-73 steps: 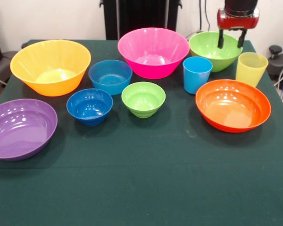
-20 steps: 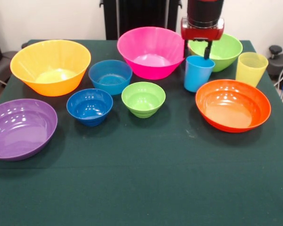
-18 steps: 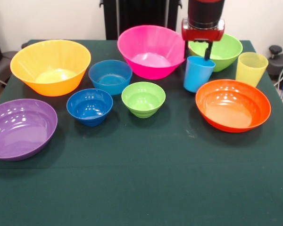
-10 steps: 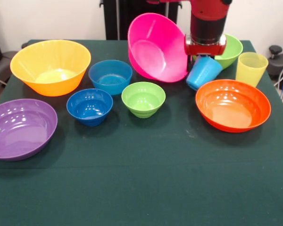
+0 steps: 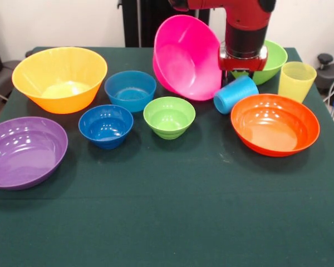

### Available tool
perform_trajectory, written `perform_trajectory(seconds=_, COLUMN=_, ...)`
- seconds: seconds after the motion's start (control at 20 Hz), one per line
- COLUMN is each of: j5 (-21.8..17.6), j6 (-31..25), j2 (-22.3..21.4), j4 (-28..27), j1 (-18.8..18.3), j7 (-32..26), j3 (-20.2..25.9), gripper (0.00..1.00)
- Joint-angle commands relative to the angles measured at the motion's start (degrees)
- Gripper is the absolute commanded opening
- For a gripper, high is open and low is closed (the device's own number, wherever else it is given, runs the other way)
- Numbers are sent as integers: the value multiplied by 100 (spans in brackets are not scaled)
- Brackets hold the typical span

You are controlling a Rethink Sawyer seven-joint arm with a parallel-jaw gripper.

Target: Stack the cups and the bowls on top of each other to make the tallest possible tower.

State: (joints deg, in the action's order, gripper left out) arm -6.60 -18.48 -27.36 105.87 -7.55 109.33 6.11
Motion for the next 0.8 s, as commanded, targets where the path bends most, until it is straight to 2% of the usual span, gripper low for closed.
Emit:
perform_trajectory(seconds=0.05, j5=-121, j6=-420, j2=-410, j4=26, j1=-133, j7=160, j3=399, gripper=100)
perform_trajectory(seconds=0.2, j5=-155, j6=-166, j2=-708, j4=627, j1=-219, j7=289, j3=477, gripper=100)
perform_trajectory(seconds=0.45, j5=-125, j6=-20, j2=-881, j4=1048, j1=-293, j7=413, j3=580, gripper=100)
perform_trajectory(seconds=0.65, j5=-118, j6=35, j2=-888, j4=1079, j1=-244, j7=481, j3=523, gripper=100)
perform_trajectory(seconds=0.8, j5=-189, j6=112, j2=-581, j4=648, j1=-115, j7=457, j3=323, gripper=100)
